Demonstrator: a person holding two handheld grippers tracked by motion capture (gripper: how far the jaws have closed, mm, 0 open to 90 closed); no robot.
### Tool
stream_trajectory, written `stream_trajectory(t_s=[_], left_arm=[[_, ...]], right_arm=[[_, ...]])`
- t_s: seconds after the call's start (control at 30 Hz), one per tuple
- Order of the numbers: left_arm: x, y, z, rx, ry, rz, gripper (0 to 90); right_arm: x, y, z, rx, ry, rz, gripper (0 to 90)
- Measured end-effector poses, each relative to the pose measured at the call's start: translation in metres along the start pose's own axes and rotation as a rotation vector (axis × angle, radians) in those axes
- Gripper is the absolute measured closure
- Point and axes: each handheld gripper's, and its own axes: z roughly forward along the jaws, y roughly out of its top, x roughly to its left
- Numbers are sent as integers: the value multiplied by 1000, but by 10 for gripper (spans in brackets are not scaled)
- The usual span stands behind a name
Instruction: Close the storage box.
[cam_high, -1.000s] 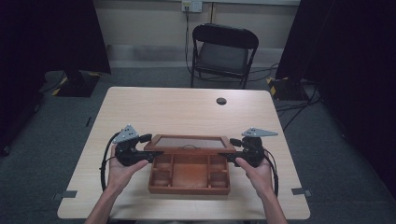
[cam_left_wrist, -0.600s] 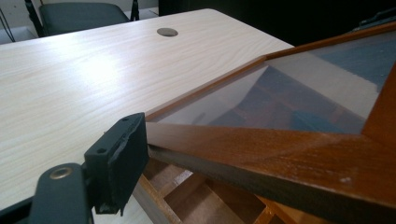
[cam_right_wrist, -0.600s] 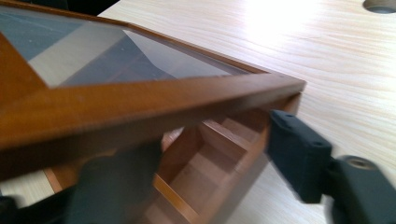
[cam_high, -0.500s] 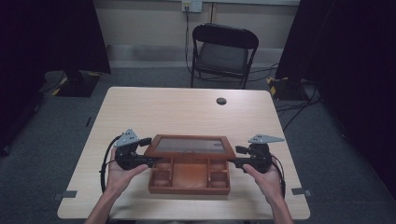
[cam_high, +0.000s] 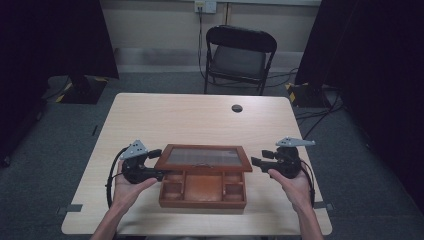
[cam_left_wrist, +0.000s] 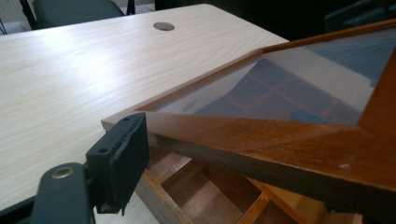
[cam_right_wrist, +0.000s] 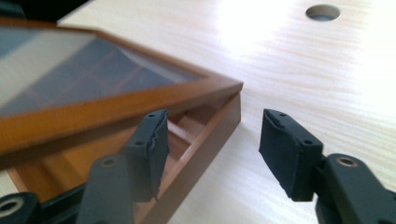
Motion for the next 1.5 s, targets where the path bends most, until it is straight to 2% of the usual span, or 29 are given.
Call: stream_trajectory(t_s=[0.1,0.13,0.23,0.27,0.4,0.43,0.47,0.6,0.67,0.77,0.83,0.87,0.97,1.0,1.33,1.4,1.5], left_arm=[[-1,-2,0,-2,5,2,212],[-2,-4,-1,-4,8,3,215],[-2,-7,1,3,1,10,217],[-3,-9,2,7,3,4,209],[-4,-11,3,11,1,0,207],[-4,-11,3,11,1,0,209],[-3,-12,2,13,2,7,209],[-3,-14,2,15,1,3,210],[-3,-14,2,20,0,15,208],[-3,-15,2,15,-4,2,205],[-2,-15,3,18,8,15,215],[-1,-16,3,24,13,12,219],[0,-17,4,26,9,-1,218],[0,-18,4,28,9,-3,218],[0,-18,5,20,4,-7,219],[0,-18,4,22,4,-5,219],[0,-18,4,21,3,-6,219]], right_arm=[[1,4,-1,-17,5,-1,431],[4,12,-2,-21,28,-14,428],[8,20,-3,-26,47,-28,443],[16,29,-1,-30,75,-48,455],[34,42,5,-24,129,-97,476],[34,42,5,-24,129,-97,476],[45,49,8,-23,168,-125,487],[60,58,13,-11,237,-160,506],[68,61,15,3,278,-174,512],[79,64,19,24,326,-201,549],[87,65,22,44,362,-224,573],[92,66,23,56,367,-242,582],[97,67,26,69,383,-252,591],[102,69,29,90,405,-266,636],[117,69,41,164,508,-315,722],[120,68,43,179,510,-328,736],[120,68,47,185,515,-318,753]])
